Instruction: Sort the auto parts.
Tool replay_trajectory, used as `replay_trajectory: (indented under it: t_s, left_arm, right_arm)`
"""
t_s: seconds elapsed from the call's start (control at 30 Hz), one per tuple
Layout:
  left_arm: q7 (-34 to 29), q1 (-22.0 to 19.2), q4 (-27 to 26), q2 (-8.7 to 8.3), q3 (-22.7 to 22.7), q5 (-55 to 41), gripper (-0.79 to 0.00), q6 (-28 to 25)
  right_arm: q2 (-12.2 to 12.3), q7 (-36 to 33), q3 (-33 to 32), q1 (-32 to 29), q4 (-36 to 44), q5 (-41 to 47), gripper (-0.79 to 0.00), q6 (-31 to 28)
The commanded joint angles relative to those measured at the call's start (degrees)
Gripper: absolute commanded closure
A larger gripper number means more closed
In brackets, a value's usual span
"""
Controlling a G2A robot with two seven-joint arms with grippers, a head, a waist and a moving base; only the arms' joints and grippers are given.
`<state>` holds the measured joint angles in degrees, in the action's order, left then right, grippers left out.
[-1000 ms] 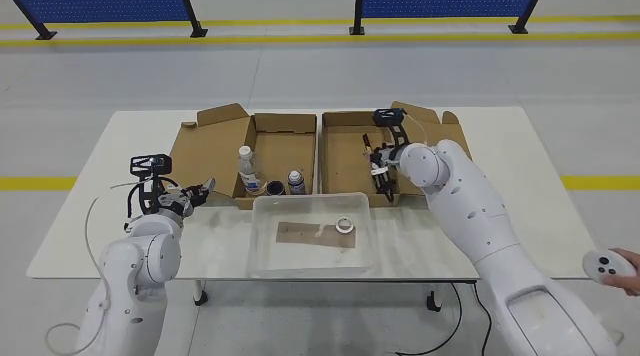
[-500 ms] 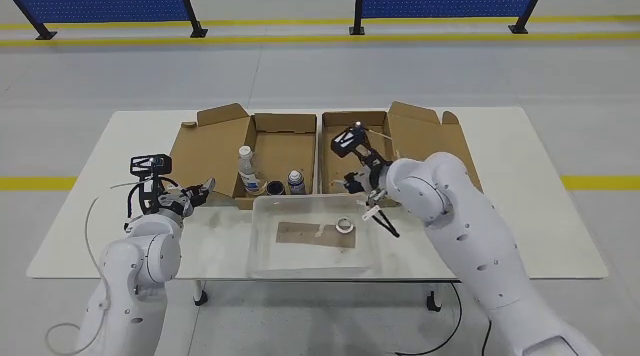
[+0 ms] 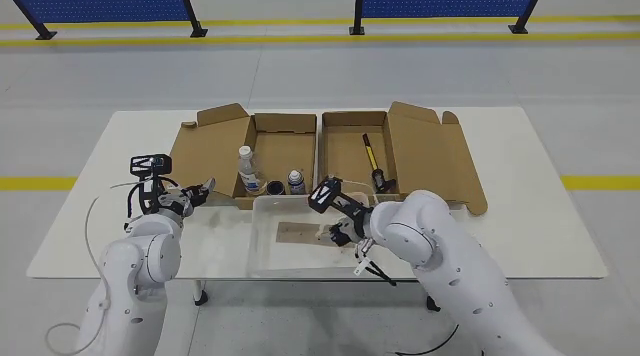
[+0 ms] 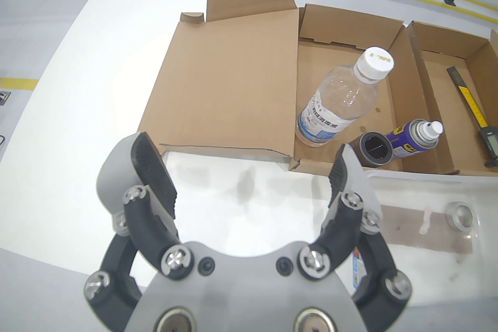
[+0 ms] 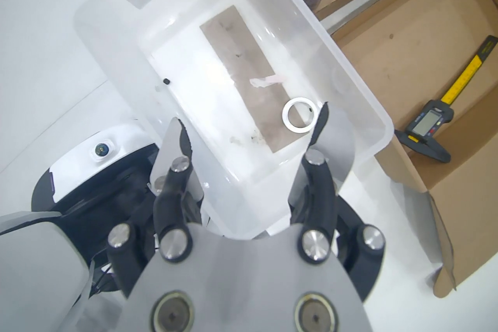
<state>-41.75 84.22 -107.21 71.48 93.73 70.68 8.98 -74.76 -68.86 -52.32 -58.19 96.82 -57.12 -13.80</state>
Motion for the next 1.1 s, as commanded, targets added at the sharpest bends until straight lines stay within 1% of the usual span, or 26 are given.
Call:
replay_trajectory:
  t_s: [0.0,0.1,0.2,0.33,0.57,0.8,1.07]
  left_arm:
    - [0.0,0.0,0.0,0.0,0.0,0.0,-0.785,0.0]
    - [0.0,0.0,0.0,0.0,0.0,0.0,-0.785,0.0]
    - [0.0,0.0,0.0,0.0,0.0,0.0,-0.785,0.0]
    - [0.0,0.0,0.0,0.0,0.0,0.0,-0.785,0.0]
    - [0.0,0.0,0.0,0.0,0.0,0.0,-0.785,0.0]
    - [0.0,0.0,0.0,0.0,0.0,0.0,-0.785,0.0]
    - [0.0,0.0,0.0,0.0,0.0,0.0,-0.785,0.0]
  right_arm:
    - [-0.1,0.9,0.5,0.3,-2.0,-0.7,-0.566,0.1]
    - [-0.4,2.3,1.3,1.3,-5.6,-0.2,-0.554,0.2]
    - [-0.7,3.1,1.8,2.8,-8.8,0.6,-0.573,0.0]
    - [-1.1,3.6,2.6,4.9,-12.9,1.5,-0.551,-0.2]
    - [-2.2,4.4,5.4,8.6,-19.7,1.9,-0.56,-0.9]
    - [-3.7,5.5,9.0,11.2,-25.3,2.7,-0.566,-1.2]
    - [-5.4,7.2,12.4,12.8,-30.3,3.8,-0.582,-1.2]
